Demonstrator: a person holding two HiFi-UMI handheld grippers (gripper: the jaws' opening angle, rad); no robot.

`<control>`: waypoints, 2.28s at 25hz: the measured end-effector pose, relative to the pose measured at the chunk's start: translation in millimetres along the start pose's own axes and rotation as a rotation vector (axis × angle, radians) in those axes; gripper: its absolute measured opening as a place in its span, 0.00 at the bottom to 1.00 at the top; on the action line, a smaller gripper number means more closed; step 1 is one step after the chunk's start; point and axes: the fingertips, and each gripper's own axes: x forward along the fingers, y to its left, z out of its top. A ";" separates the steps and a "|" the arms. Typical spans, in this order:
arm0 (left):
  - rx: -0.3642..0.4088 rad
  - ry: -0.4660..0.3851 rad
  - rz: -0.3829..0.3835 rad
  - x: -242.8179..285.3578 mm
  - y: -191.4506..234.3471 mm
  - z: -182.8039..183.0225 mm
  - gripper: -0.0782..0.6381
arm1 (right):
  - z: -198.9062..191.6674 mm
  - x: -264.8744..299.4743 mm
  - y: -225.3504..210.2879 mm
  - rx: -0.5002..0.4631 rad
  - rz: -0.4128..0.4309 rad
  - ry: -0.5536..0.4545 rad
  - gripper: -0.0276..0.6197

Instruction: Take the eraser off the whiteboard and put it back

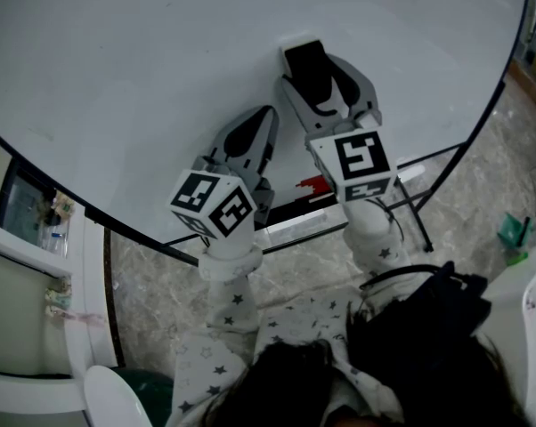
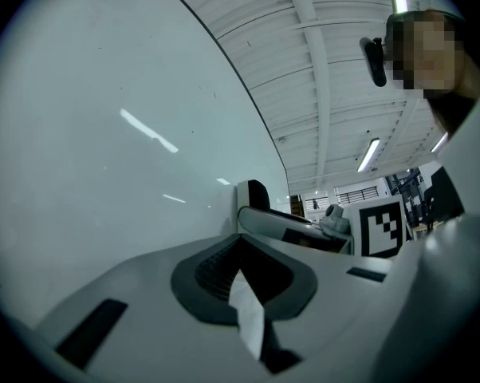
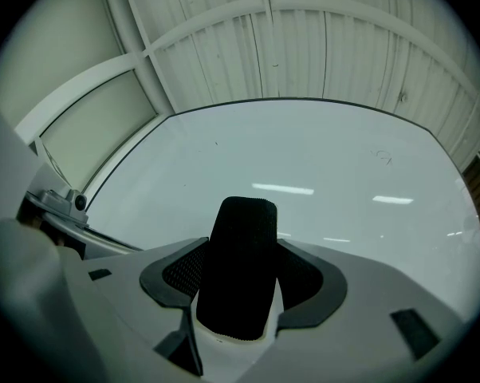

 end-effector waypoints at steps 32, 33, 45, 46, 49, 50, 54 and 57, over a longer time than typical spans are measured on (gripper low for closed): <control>0.002 -0.024 0.057 -22.9 2.9 3.3 0.11 | 1.3 -31.0 -1.0 0.057 0.024 -0.057 0.52; 0.004 -0.020 0.060 -23.9 0.6 3.7 0.11 | 1.0 -35.1 0.0 0.063 0.034 -0.053 0.52; -0.020 0.032 0.020 -22.1 -35.9 -14.0 0.11 | -6.2 -75.0 13.1 0.108 0.137 0.012 0.05; -0.025 0.037 0.016 -22.2 -39.1 -16.8 0.11 | -9.1 -78.6 14.1 0.121 0.143 0.028 0.05; -0.040 0.051 0.008 -23.7 -48.4 -23.9 0.11 | -15.1 -89.2 16.8 0.136 0.160 0.053 0.05; -0.047 0.053 0.002 -24.1 -52.6 -25.9 0.11 | -15.2 -93.0 17.9 0.127 0.168 0.050 0.05; -0.080 0.062 -0.029 -25.2 -74.7 -36.0 0.11 | -19.6 -113.5 23.2 0.100 0.199 0.065 0.05; -0.097 0.082 -0.031 -28.0 -81.7 -47.0 0.11 | -29.4 -125.1 24.9 0.133 0.206 0.090 0.05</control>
